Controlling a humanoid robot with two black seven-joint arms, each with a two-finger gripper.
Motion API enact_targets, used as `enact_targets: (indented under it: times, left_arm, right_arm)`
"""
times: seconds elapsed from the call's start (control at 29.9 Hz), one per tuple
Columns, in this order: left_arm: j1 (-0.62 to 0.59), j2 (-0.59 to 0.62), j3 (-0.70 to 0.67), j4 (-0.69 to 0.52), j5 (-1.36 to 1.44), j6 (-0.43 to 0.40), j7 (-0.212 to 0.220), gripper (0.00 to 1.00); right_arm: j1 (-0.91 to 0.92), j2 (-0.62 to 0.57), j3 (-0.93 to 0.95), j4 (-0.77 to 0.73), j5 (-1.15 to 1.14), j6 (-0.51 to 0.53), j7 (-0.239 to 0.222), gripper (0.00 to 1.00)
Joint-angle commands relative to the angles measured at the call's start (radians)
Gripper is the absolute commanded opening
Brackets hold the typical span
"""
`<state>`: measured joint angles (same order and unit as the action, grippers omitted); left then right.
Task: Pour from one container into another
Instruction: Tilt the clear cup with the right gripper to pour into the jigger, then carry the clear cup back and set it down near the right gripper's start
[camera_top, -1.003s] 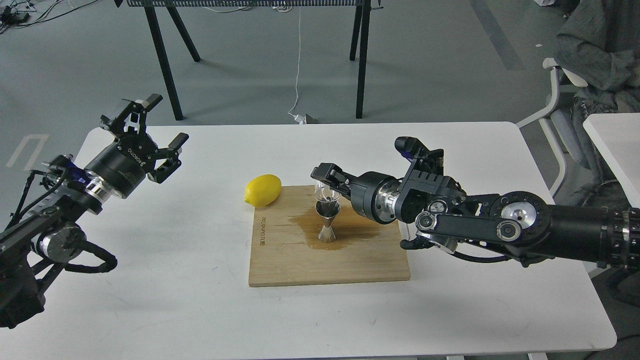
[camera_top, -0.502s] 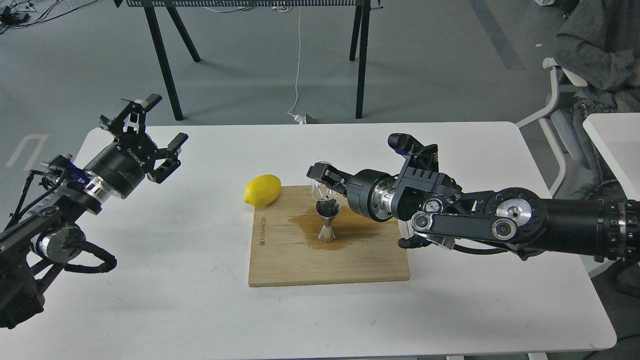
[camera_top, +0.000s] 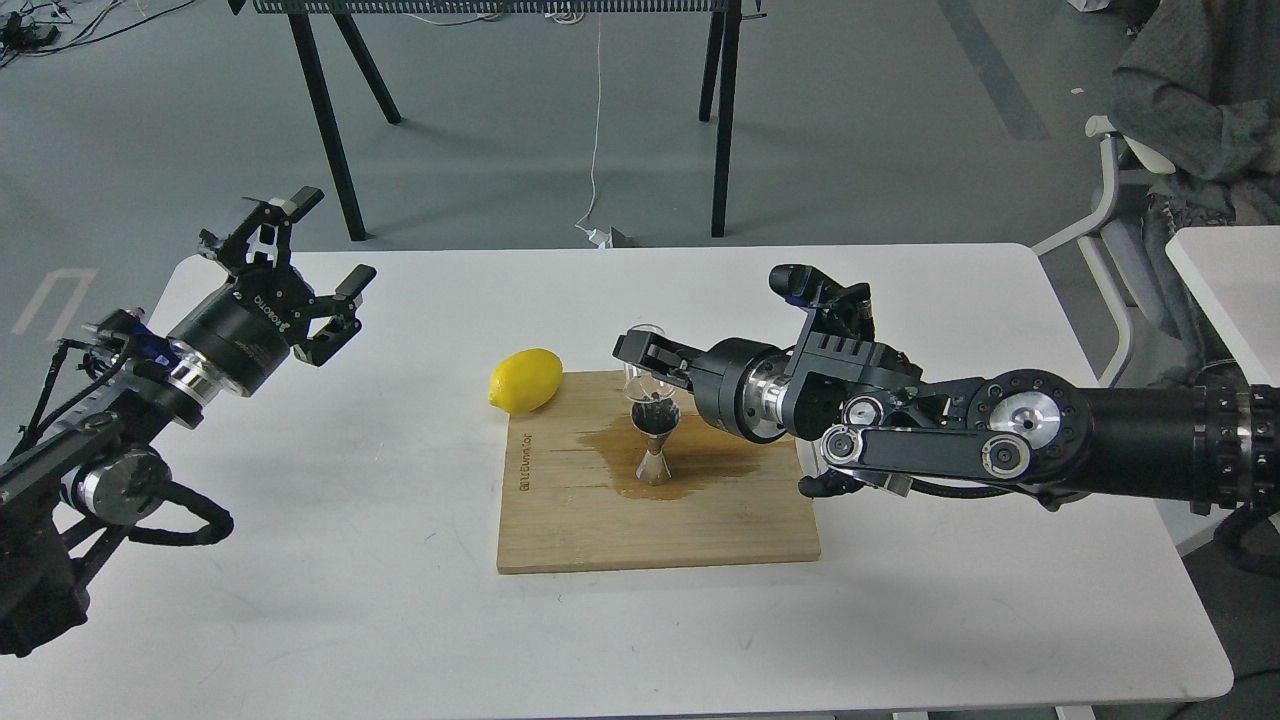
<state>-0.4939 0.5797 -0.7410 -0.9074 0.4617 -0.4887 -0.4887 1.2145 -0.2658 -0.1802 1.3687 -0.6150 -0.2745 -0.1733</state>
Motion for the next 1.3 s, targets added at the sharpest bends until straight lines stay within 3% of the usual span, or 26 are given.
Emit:
enact_targets:
  times: [0.0, 0.43, 0.67, 1.04, 1.27]
  left_arm:
    - [0.0, 0.0, 0.0, 0.001, 0.0, 0.0, 0.0, 0.99]
    - [0.001, 0.0, 0.0, 0.007, 0.0, 0.0, 0.0, 0.99]
    - [0.0, -0.001, 0.0, 0.007, 0.0, 0.0, 0.0, 0.99]
    - [0.0, -0.003, -0.008, 0.012, 0.0, 0.0, 0.0, 0.99]
    - [0.0, -0.003, -0.006, 0.012, 0.0, 0.0, 0.0, 0.99]
  right_arm:
    - [0.0, -0.003, -0.002, 0.004, -0.002, 0.001, 0.0, 0.41]
    - [0.011, -0.009, -0.004, 0.004, -0.025, 0.001, 0.0, 0.41]
    - [-0.026, -0.033, 0.053, 0.003, 0.082, 0.003, 0.003, 0.41]
    - [-0.438, -0.104, 0.595, 0.007, 0.276, 0.07, 0.009, 0.41]
    - [-0.731, -0.099, 1.013, 0.006, 0.362, 0.192, 0.011, 0.41]
